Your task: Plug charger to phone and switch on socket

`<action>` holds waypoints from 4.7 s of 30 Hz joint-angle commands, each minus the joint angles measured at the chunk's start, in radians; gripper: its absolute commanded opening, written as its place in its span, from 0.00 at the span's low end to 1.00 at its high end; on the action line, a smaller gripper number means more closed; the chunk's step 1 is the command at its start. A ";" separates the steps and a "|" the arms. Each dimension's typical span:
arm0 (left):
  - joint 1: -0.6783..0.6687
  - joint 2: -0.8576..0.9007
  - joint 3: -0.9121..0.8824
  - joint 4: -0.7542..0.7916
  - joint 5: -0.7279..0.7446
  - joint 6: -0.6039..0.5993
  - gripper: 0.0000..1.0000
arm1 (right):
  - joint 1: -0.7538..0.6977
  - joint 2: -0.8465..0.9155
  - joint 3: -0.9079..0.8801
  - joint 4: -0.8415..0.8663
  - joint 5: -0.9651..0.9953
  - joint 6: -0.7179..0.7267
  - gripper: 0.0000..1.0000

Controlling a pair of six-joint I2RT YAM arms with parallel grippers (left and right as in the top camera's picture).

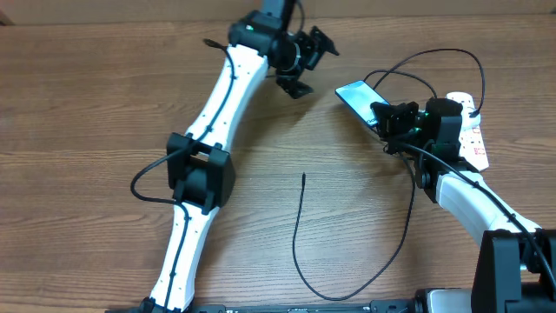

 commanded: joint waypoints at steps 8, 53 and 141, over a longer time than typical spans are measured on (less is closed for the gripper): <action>-0.046 -0.002 0.027 0.041 -0.040 -0.035 1.00 | -0.002 -0.001 0.015 0.026 -0.144 0.414 0.04; -0.072 -0.002 0.027 0.044 0.028 -0.161 0.99 | -0.002 -0.001 0.016 0.247 -0.242 0.627 0.04; -0.119 -0.002 0.026 -0.008 -0.130 -0.157 0.56 | -0.001 -0.001 0.015 0.170 -0.201 0.664 0.04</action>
